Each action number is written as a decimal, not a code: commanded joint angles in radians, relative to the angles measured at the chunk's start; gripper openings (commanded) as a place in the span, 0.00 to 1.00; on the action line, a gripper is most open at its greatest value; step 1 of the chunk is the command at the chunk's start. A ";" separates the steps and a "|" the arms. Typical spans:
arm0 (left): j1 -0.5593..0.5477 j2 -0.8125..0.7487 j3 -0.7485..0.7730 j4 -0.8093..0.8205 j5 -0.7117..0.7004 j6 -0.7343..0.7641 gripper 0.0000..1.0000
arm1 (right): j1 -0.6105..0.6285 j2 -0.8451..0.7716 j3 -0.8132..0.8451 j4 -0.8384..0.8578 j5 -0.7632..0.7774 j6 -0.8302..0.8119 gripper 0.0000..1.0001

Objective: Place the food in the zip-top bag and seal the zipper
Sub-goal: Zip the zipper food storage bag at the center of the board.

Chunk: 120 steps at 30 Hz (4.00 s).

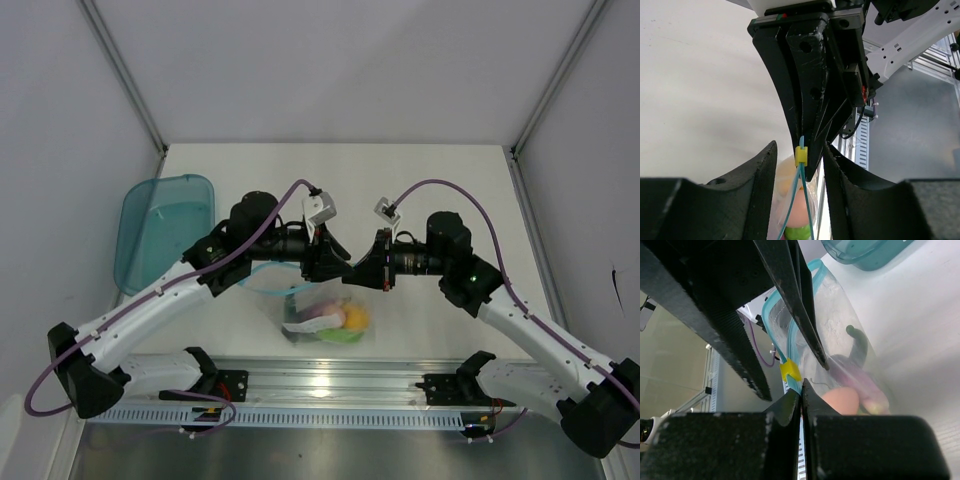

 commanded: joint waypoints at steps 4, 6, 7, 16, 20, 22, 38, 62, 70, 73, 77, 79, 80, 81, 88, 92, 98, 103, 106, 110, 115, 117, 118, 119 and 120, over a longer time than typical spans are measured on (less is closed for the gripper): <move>-0.009 0.018 0.025 -0.017 0.001 0.024 0.36 | 0.009 -0.032 0.012 0.034 0.017 -0.002 0.00; -0.009 0.018 0.023 -0.026 -0.004 0.027 0.31 | 0.006 -0.034 0.010 0.035 0.020 -0.003 0.00; -0.009 0.018 0.020 -0.029 -0.007 0.028 0.28 | 0.007 -0.032 0.010 0.037 0.021 -0.003 0.00; -0.009 0.012 0.039 -0.075 -0.028 0.022 0.01 | 0.026 -0.095 -0.027 -0.003 0.227 -0.042 0.00; -0.009 0.024 0.052 -0.103 -0.011 0.016 0.01 | 0.041 -0.132 -0.060 0.023 0.325 -0.013 0.00; -0.009 0.026 0.049 -0.110 -0.011 0.018 0.01 | 0.055 -0.141 -0.079 0.038 0.383 -0.002 0.00; -0.006 0.029 0.034 -0.166 0.028 0.045 0.00 | 0.077 -0.196 -0.142 0.149 0.494 0.075 0.00; -0.001 0.142 0.279 -0.362 0.176 0.180 0.01 | 0.047 -0.026 0.054 -0.153 0.077 -0.207 0.22; -0.003 0.176 0.307 -0.425 0.162 0.191 0.01 | 0.040 0.012 0.127 -0.235 0.030 -0.272 0.24; -0.001 0.185 0.315 -0.434 0.163 0.191 0.00 | 0.038 0.017 0.137 -0.249 0.030 -0.281 0.19; -0.001 0.202 0.319 -0.451 0.159 0.189 0.01 | 0.038 0.014 0.145 -0.238 0.053 -0.264 0.00; -0.001 0.216 0.329 -0.468 0.136 0.185 0.01 | 0.047 -0.004 0.142 -0.209 0.117 -0.231 0.00; -0.001 0.219 0.330 -0.472 0.122 0.182 0.01 | 0.049 -0.020 0.121 -0.189 0.157 -0.214 0.00; -0.001 0.222 0.327 -0.476 0.105 0.177 0.00 | 0.049 -0.055 0.101 -0.128 0.226 -0.191 0.00; 0.000 0.237 0.301 -0.494 0.025 0.156 0.01 | 0.046 -0.121 0.002 0.030 0.443 -0.019 0.00; 0.002 0.227 0.289 -0.506 -0.034 0.156 0.01 | 0.046 -0.136 -0.041 0.098 0.512 0.041 0.00; 0.008 0.184 0.269 -0.515 -0.106 0.177 0.01 | 0.050 -0.176 -0.105 0.155 0.592 0.127 0.00; 0.018 0.152 0.264 -0.517 -0.107 0.192 0.01 | 0.058 -0.166 -0.101 0.158 0.531 0.113 0.00; 0.019 0.155 0.304 -0.535 -0.039 0.220 0.01 | 0.057 -0.140 -0.056 0.117 0.384 0.017 0.00; 0.019 0.164 0.348 -0.540 0.041 0.238 0.01 | 0.054 -0.087 0.040 -0.029 0.197 -0.109 0.21; 0.019 0.190 0.382 -0.558 0.094 0.243 0.01 | 0.031 -0.015 0.165 -0.202 0.046 -0.242 0.35; 0.019 0.198 0.393 -0.574 0.101 0.246 0.01 | 0.014 0.018 0.231 -0.261 -0.014 -0.296 0.31; 0.019 0.199 0.392 -0.577 0.104 0.251 0.01 | 0.009 0.050 0.248 -0.313 -0.034 -0.311 0.29; 0.019 0.199 0.392 -0.581 0.108 0.252 0.01 | 0.006 0.066 0.274 -0.331 -0.055 -0.337 0.25; 0.019 0.201 0.393 -0.584 0.110 0.252 0.00 | 0.003 0.078 0.283 -0.366 -0.084 -0.348 0.20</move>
